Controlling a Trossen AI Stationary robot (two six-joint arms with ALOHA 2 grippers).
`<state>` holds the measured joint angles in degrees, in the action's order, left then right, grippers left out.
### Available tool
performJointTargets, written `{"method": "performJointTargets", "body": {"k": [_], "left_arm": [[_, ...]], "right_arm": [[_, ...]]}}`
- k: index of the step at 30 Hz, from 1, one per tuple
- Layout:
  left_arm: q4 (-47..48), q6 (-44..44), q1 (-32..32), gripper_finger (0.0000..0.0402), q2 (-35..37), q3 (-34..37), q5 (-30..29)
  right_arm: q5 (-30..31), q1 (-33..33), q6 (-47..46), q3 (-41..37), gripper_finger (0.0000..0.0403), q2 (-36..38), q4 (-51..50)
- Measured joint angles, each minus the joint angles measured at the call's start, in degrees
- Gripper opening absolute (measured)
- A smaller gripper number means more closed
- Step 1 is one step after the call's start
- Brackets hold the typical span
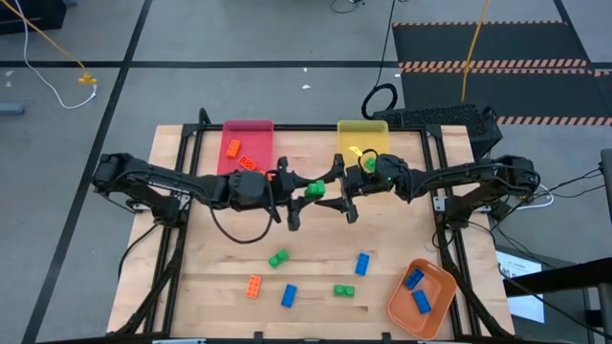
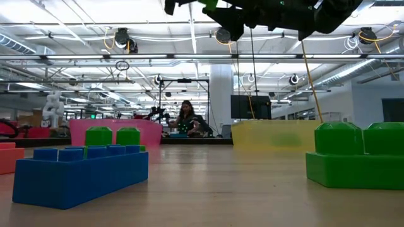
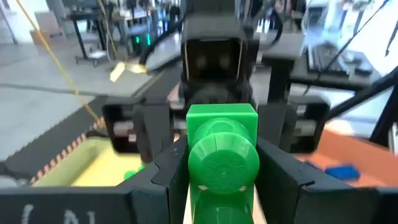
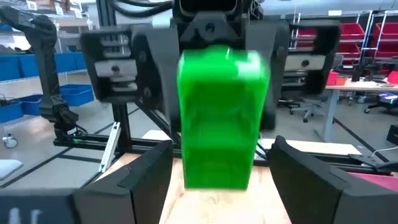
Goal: Sort & place blocks by color
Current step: Put the left green game piece into the yellow bin
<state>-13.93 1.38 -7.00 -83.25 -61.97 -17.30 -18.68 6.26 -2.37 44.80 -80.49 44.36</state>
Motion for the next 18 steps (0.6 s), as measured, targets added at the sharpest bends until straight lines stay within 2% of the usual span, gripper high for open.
{"method": "performJointTargets", "body": {"k": [6, 9, 13, 18], "left_arm": [[-1.0, -0.8, 0.5, 0.0151, -0.3, 0.0, 1.7], [-1.0, -0.7, 0.6, 0.0152, -0.3, 0.0, 2.1], [-0.8, -0.9, 0.6, 0.0153, -0.6, 0.0, 1.9], [0.1, -1.3, 0.6, 0.0154, -0.6, 0.0, 1.5]], "right_arm": [[0.5, 0.0, 0.7, 0.0, 0.0243, 0.0, 0.0], [0.4, 0.0, 1.8, 0.0, 0.0208, 0.0, 0.1], [0.3, 0.0, 1.8, -0.1, 0.0116, 0.0, 0.0], [0.4, 0.6, 3.2, -0.1, 0.0111, 0.0, -1.2]]}}
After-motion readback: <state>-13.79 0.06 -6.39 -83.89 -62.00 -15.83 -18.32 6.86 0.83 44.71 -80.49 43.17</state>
